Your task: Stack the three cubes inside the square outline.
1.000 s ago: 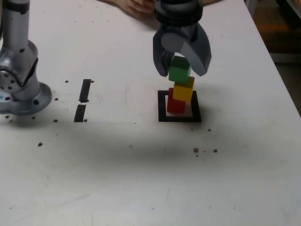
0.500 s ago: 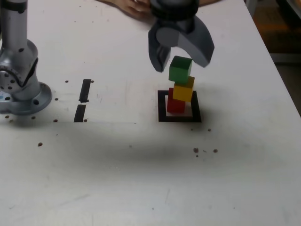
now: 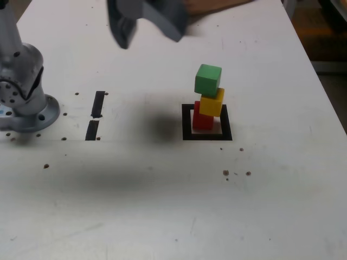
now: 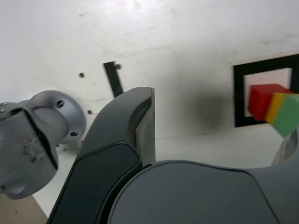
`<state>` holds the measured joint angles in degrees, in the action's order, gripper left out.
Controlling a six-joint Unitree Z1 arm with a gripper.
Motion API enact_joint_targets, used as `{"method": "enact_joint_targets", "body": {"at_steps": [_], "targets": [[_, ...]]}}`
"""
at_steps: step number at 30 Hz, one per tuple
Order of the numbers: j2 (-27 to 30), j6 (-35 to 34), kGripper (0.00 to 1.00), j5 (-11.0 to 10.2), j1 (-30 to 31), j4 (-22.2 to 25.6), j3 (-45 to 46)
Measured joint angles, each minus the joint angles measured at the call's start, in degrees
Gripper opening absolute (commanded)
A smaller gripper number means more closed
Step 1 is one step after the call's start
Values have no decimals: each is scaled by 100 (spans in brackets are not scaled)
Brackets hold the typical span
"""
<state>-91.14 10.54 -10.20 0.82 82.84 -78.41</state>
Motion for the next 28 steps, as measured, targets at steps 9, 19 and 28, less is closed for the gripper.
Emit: {"method": "enact_joint_targets", "body": {"at_steps": [9, 19, 28], "targets": [[341, -534, 99, 239, -101, -412, 1387], [352, -576, 99, 431, -116, -1968, 2533], [315, -577, 99, 423, -122, -3075, 3206]]}}
